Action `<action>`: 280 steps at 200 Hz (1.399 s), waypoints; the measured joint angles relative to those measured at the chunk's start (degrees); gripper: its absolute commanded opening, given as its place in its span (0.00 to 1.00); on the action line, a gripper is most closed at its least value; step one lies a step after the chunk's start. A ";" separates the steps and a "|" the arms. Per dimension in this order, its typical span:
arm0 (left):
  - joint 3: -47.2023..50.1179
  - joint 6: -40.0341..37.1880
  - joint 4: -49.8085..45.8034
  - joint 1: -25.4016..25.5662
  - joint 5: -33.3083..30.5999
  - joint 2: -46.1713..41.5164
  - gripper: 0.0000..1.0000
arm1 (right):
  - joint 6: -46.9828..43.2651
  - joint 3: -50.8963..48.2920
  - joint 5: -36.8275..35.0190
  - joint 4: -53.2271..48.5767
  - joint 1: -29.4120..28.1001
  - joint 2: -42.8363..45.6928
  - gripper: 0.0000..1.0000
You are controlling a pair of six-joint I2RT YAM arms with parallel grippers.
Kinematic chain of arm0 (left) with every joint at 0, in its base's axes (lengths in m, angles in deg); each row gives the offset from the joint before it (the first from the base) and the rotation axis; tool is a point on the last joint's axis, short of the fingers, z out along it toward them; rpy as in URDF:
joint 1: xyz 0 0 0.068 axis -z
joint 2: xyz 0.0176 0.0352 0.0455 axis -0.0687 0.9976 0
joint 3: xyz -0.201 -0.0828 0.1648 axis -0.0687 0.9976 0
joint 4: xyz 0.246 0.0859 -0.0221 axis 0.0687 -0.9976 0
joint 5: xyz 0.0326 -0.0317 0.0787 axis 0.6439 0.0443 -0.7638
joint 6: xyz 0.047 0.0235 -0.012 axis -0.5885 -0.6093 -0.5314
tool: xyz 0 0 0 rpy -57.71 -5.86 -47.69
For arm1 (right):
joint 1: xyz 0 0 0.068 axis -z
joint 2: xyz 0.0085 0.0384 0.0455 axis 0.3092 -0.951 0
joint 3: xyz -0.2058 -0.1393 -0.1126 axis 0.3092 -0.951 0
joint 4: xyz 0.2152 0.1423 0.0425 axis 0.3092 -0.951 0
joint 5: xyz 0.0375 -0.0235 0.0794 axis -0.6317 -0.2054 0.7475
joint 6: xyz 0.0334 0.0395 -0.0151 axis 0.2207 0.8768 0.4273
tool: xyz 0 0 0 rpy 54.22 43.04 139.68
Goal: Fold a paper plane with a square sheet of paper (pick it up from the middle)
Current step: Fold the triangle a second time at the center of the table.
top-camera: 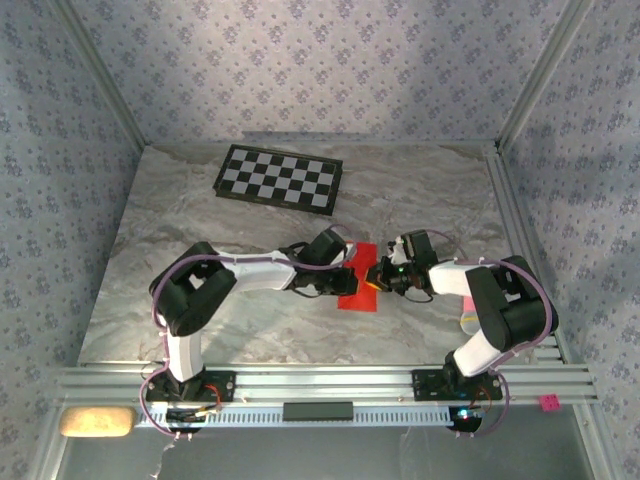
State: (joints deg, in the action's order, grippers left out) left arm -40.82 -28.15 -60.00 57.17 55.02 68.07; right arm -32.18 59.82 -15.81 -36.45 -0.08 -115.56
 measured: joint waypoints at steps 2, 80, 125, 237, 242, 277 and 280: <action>-0.20 0.00 0.13 0.04 0.04 0.11 0.10 | 0.00 0.00 0.00 0.00 0.00 0.00 0.00; -2.14 0.00 -0.59 0.39 0.76 4.94 0.09 | -0.11 0.17 -0.35 -0.35 0.00 0.00 0.00; 3.78 1.42 3.30 0.42 0.50 1.57 0.10 | -0.24 0.17 -0.31 -0.46 0.00 0.00 0.00; 13.60 2.97 4.15 0.42 0.50 -6.14 0.10 | -0.24 0.42 -0.42 -0.85 -0.15 -0.02 0.00; 13.64 2.95 3.61 0.42 0.48 -6.40 0.10 | -0.24 0.50 -0.48 -0.96 -0.17 -0.02 0.00; 13.64 2.40 -1.16 0.52 -0.33 -8.59 0.10 | -0.24 0.66 -0.81 -1.16 -0.22 -0.02 0.00; 13.64 2.36 -1.57 0.52 -0.35 -8.87 0.10 | -0.24 0.68 -0.87 -1.16 -0.22 -0.02 0.00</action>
State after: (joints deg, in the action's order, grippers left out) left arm -27.18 -25.79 -61.57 57.70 54.67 59.19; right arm -32.42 60.50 -16.68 -37.61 -0.30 -115.59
